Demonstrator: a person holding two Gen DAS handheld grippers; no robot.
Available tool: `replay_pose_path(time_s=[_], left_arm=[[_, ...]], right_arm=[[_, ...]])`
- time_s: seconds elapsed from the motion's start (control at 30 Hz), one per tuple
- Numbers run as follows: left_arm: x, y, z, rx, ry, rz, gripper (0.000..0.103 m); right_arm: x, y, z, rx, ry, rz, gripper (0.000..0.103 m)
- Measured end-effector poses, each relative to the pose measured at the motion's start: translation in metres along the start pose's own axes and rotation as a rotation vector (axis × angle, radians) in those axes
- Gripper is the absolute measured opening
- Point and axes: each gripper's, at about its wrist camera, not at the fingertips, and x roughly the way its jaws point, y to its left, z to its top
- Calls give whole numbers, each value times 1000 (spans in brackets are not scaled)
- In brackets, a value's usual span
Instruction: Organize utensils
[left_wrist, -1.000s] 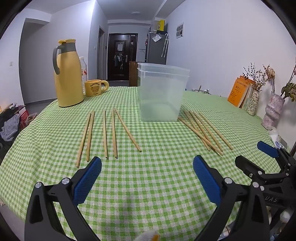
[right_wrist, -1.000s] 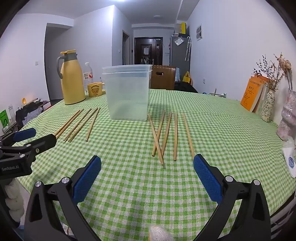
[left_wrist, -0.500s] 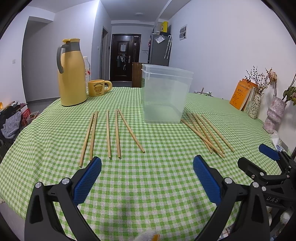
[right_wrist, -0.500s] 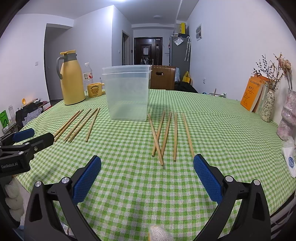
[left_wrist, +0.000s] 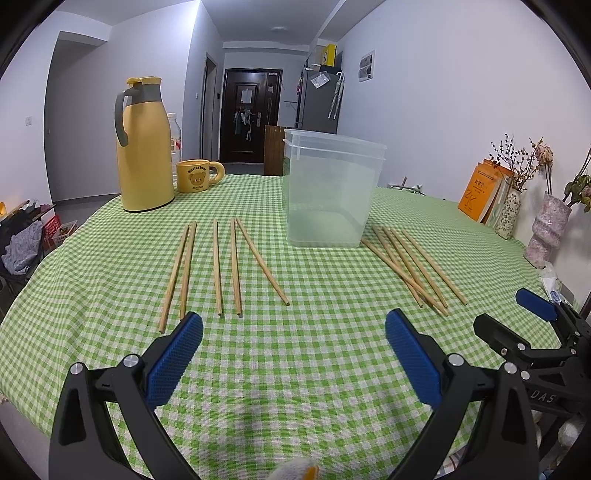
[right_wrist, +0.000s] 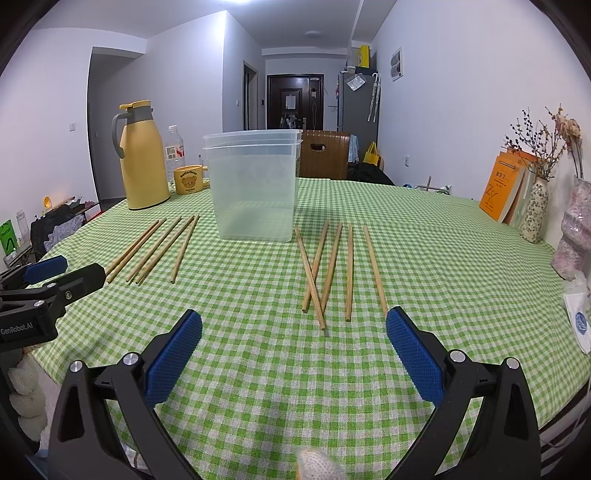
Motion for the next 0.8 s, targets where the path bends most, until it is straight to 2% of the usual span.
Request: replay_pose_path(time_s=[0.8], left_arm=[[-2,3,-2,-7,-9,-6,96]], right_arm=[[0,1,-2,-2,0,-2,96]])
